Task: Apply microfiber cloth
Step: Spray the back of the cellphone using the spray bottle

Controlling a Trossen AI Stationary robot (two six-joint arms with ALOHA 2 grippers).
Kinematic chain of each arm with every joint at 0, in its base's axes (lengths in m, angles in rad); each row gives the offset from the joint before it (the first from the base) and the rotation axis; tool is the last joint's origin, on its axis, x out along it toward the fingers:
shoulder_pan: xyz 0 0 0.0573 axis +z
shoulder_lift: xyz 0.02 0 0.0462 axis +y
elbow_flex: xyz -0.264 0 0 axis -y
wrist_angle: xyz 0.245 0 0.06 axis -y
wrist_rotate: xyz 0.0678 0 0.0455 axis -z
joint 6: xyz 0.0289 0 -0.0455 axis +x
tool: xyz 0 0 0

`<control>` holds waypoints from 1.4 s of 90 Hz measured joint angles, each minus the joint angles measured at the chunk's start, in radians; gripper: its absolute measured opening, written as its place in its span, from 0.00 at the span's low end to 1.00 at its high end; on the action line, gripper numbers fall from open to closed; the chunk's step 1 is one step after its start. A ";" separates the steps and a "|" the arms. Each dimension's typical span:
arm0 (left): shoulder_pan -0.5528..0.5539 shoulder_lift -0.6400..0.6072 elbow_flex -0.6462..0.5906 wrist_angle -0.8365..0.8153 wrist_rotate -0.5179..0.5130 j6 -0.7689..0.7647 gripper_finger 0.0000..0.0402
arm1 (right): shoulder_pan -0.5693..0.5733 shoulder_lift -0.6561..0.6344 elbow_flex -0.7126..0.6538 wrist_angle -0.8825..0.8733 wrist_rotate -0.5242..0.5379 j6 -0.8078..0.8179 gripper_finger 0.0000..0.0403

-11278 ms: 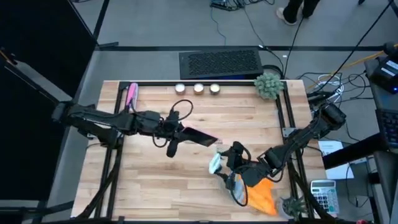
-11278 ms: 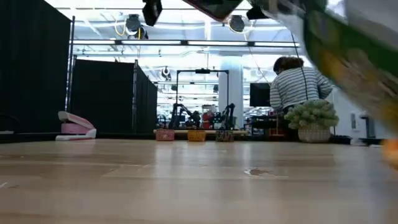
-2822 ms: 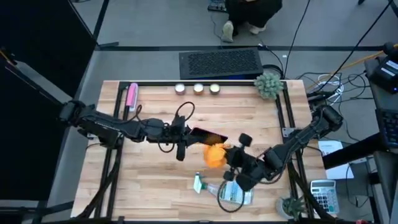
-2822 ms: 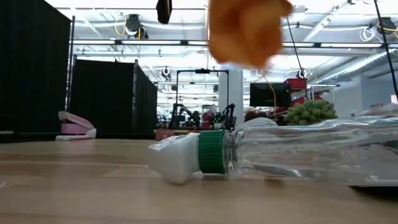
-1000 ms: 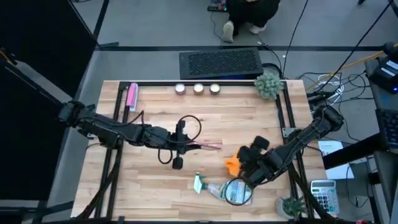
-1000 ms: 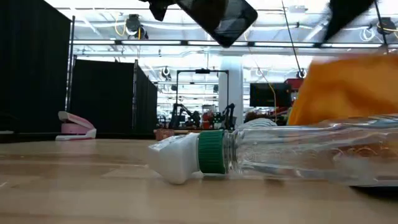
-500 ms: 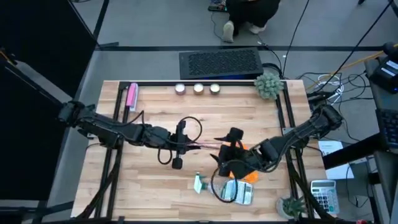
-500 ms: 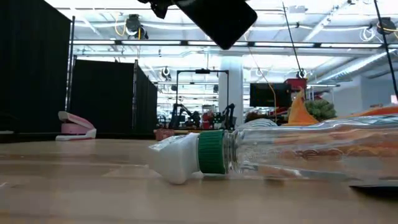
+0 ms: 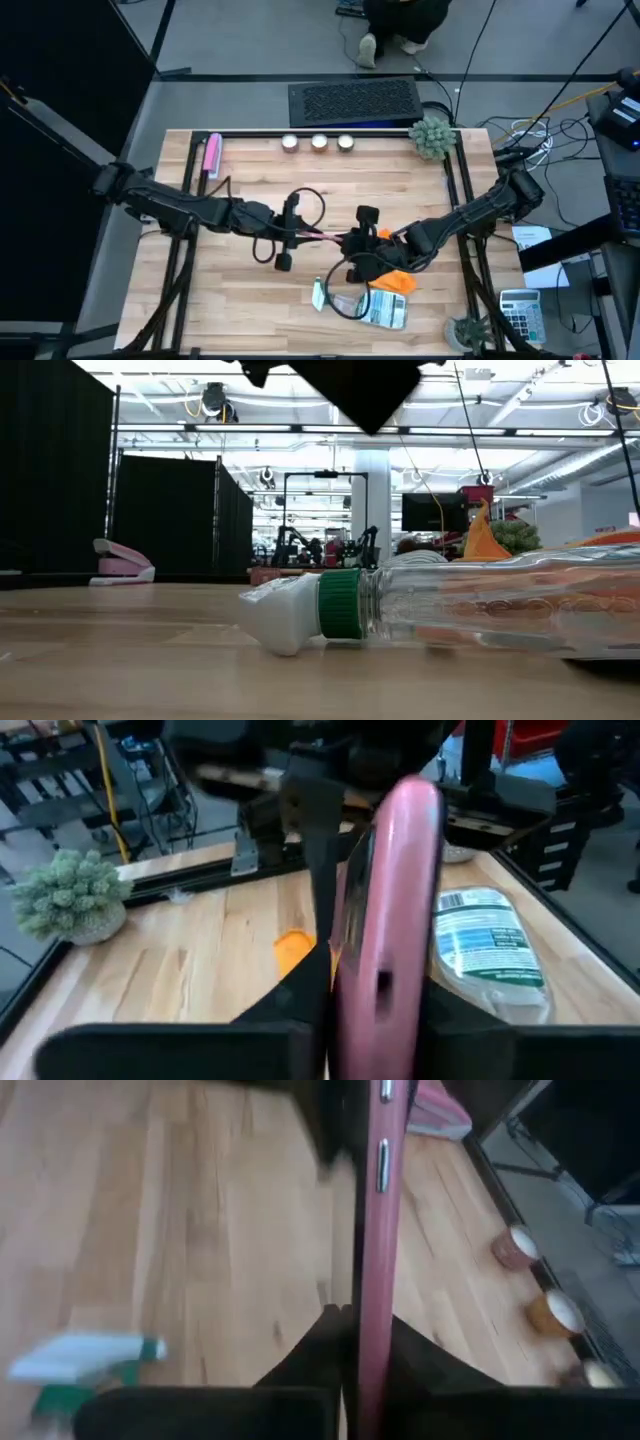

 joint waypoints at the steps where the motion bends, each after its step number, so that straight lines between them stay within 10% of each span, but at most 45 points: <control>1: 0.000 -0.006 0.000 -0.004 0.001 -0.004 0.19 | 0.003 0.000 0.000 -0.002 0.001 0.001 0.02; 34: 0.060 -0.232 0.001 -0.270 0.117 -0.467 0.55 | 0.136 0.023 0.000 -0.197 0.161 -0.088 0.02; 77: 0.134 0.012 -0.001 0.007 0.582 -0.886 0.48 | 0.132 0.179 0.000 0.352 0.577 -0.977 0.02; 126: 0.157 0.061 0.002 0.132 0.699 -0.986 0.47 | 0.151 0.193 -0.002 0.530 0.649 -1.360 0.02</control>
